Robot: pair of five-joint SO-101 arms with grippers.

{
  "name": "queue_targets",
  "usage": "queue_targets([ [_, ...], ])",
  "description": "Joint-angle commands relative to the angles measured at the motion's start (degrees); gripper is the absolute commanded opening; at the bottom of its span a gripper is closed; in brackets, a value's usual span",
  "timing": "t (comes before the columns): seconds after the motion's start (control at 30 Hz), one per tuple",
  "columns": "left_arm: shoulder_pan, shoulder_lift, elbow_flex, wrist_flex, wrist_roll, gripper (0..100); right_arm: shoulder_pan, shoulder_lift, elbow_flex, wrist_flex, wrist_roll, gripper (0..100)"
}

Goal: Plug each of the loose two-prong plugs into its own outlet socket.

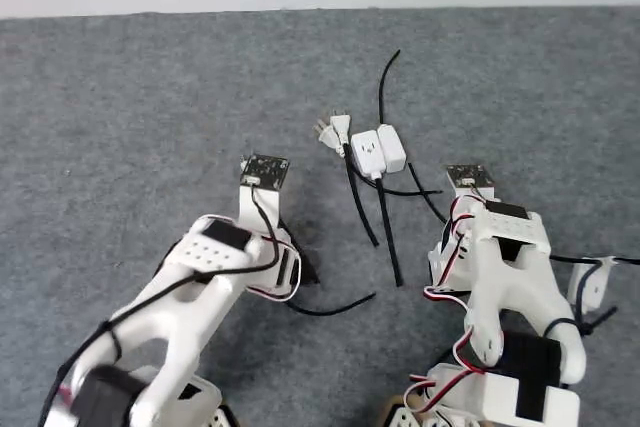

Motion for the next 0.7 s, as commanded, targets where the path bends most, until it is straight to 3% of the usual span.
queue_targets([
  [0.0, -0.26, -10.37, 0.57, 2.46, -2.64, 28, -0.66, -2.15, 0.18, -0.66, 0.62, 0.9],
  [0.23, 0.26, -21.80, 3.74, 3.43, -3.25, 28, -0.66, -2.15, 0.18, -0.66, 0.62, 0.9],
  [0.53, -0.18, -11.52, 3.65, -5.89, 0.62, 28, -0.66, -2.15, 0.18, -0.66, 0.53, 0.9],
  [0.67, -0.09, -10.11, 2.68, -6.51, 0.88, 28, -0.66, -2.15, 0.18, -0.66, 0.53, 0.9],
])
